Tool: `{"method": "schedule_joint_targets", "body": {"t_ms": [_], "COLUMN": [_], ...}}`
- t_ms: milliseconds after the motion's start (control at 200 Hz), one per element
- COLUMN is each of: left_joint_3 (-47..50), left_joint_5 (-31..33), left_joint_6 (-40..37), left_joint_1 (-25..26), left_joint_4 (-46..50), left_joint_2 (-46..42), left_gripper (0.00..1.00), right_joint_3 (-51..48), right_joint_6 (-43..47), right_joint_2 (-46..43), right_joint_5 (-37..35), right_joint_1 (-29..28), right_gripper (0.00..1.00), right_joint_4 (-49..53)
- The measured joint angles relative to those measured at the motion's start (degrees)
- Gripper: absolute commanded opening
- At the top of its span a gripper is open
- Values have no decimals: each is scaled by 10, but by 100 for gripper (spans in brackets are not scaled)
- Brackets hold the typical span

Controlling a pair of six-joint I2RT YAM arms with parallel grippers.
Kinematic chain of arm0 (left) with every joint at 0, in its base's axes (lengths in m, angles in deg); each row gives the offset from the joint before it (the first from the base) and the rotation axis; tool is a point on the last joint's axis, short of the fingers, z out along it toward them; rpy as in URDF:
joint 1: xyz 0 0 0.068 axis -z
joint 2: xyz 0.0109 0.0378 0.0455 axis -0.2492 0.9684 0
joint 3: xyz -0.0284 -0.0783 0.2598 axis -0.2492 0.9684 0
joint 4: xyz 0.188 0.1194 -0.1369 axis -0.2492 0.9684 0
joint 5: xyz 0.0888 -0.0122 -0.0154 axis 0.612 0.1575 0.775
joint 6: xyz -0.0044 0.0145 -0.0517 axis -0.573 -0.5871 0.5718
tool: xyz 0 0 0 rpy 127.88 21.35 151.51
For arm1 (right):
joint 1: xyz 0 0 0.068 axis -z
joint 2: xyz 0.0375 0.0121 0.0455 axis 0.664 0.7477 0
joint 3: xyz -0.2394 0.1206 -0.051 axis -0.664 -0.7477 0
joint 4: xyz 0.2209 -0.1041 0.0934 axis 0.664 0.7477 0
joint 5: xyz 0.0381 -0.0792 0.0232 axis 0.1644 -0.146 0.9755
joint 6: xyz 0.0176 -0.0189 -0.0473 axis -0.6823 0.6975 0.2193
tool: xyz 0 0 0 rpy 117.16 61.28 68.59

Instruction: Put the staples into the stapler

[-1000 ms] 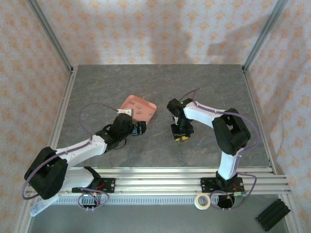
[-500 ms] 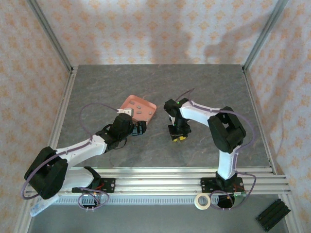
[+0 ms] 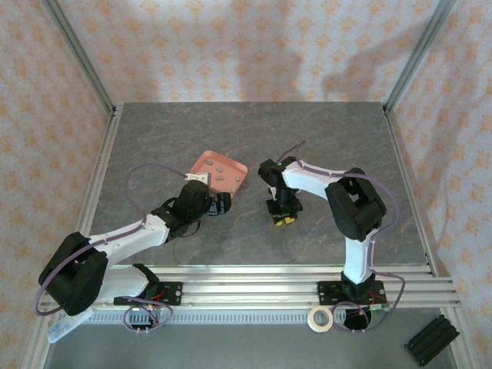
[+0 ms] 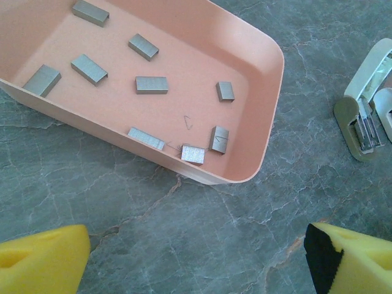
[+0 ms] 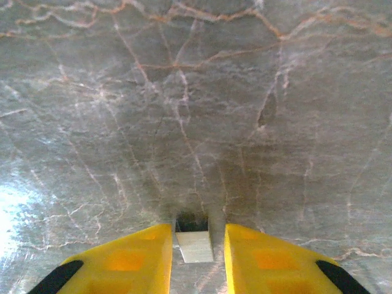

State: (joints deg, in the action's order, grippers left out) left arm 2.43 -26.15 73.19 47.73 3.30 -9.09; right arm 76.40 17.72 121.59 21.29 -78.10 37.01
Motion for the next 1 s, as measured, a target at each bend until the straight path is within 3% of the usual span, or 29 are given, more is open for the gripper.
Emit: {"method": "schedule_joint_targets", "body": {"t_ms": [515, 786, 1001], "left_joint_3": [16, 64, 120], "left_joint_5": [9, 43, 60], "left_joint_6": [0, 5, 9], "left_joint_1": [0, 0, 0], "left_joint_4": [-2, -23, -95], "left_joint_2": [-18, -67, -95], "left_gripper": [92, 94, 95], "right_joint_3": [-4, -28, -40], "right_joint_6": [-21, -73, -101], "right_joint_2": [-4, -98, -139], "right_joint_5": [0, -22, -35], "right_joint_1": [0, 0, 3], "right_gripper": [18, 17, 17], "right_joint_4": [-9, -118, -194]}}
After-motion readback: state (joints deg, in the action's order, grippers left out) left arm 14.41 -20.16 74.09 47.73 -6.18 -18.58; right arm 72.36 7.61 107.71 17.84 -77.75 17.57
